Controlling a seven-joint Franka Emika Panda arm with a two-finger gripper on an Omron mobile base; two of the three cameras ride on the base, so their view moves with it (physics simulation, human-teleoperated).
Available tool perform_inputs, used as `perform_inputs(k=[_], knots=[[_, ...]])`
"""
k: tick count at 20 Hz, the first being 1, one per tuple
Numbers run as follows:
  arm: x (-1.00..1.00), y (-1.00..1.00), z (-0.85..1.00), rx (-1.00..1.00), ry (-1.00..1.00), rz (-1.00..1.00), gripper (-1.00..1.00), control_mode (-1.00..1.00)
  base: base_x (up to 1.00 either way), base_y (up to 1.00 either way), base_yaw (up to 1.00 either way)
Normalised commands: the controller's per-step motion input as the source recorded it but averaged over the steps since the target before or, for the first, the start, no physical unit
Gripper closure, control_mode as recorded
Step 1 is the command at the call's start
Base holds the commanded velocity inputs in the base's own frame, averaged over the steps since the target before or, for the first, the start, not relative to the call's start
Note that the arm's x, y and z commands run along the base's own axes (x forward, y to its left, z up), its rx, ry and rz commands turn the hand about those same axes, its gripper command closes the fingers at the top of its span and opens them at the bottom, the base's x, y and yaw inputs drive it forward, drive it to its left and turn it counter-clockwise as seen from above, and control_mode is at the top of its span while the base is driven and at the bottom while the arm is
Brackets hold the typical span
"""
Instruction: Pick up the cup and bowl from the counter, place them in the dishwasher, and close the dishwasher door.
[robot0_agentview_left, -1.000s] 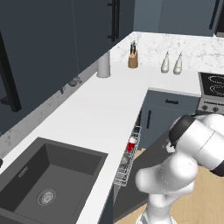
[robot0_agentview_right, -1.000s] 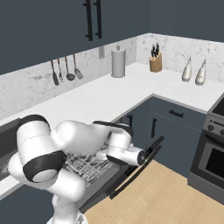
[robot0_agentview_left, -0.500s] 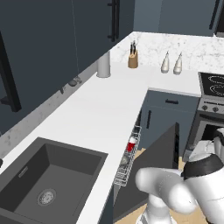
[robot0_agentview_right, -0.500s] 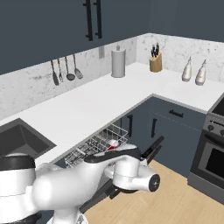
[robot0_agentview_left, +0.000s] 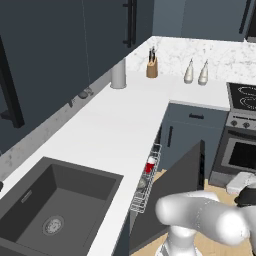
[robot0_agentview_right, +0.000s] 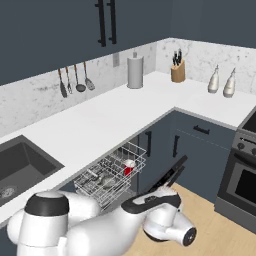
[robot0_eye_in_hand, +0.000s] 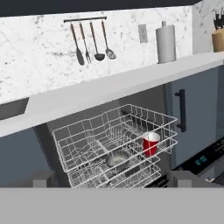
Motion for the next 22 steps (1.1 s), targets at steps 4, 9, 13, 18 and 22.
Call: perform_inputs(k=[4, 9, 13, 18, 22], knots=[[0.16, -0.38, -0.79, 0.05, -0.08, 0.10, -1.00, -1.00, 0.00, 0.00, 0.00], [0.40, -0.35, -0.79, 0.01, -0.14, 0.14, -1.00, -1.00, 0.00, 0.00, 0.00], [0.42, -0.42, -0.49, 0.04, -0.09, 0.15, -1.00, -1.00, 0.00, 0.00, 0.00], [0.73, 0.02, -0.77, 0.00, -0.02, 0.08, -1.00, -1.00, 0.00, 0.00, 0.00], [0.79, 0.02, -0.78, 0.00, 0.00, 0.00, -1.00, -1.00, 0.00, 0.00, 0.00]])
